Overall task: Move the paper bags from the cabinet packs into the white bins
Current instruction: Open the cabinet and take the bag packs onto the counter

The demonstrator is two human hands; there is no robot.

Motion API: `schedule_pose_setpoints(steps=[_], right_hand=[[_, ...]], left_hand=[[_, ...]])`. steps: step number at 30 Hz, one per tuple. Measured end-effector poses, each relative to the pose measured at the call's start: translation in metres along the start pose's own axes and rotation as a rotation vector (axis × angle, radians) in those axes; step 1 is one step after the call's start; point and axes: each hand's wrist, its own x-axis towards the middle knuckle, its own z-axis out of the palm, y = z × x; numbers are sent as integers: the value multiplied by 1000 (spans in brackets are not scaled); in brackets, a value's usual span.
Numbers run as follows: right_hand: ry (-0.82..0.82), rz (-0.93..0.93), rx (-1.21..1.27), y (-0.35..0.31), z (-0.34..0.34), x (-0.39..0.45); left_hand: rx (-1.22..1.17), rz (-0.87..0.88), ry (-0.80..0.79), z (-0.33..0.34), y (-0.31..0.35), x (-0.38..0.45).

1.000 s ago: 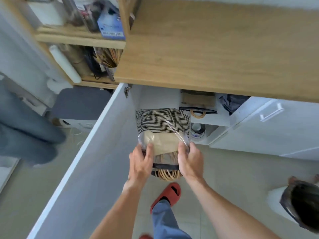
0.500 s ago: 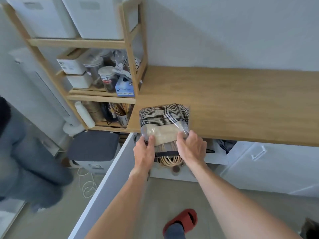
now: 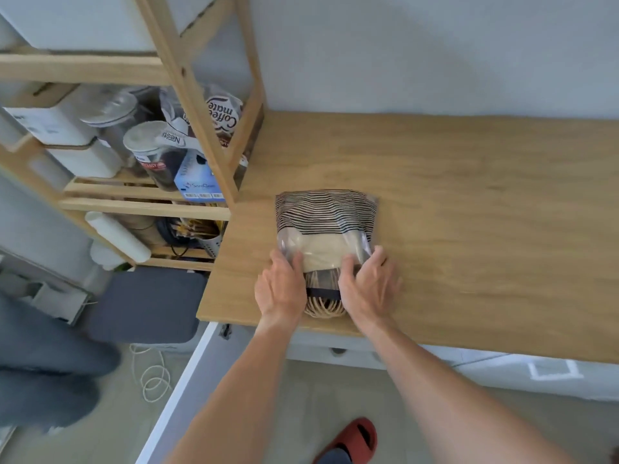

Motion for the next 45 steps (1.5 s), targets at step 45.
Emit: schedule_pose_setpoints(steps=[45], right_hand=[[-206, 580, 228, 298, 178, 88]], left_hand=[[-224, -268, -265, 340, -15, -8]])
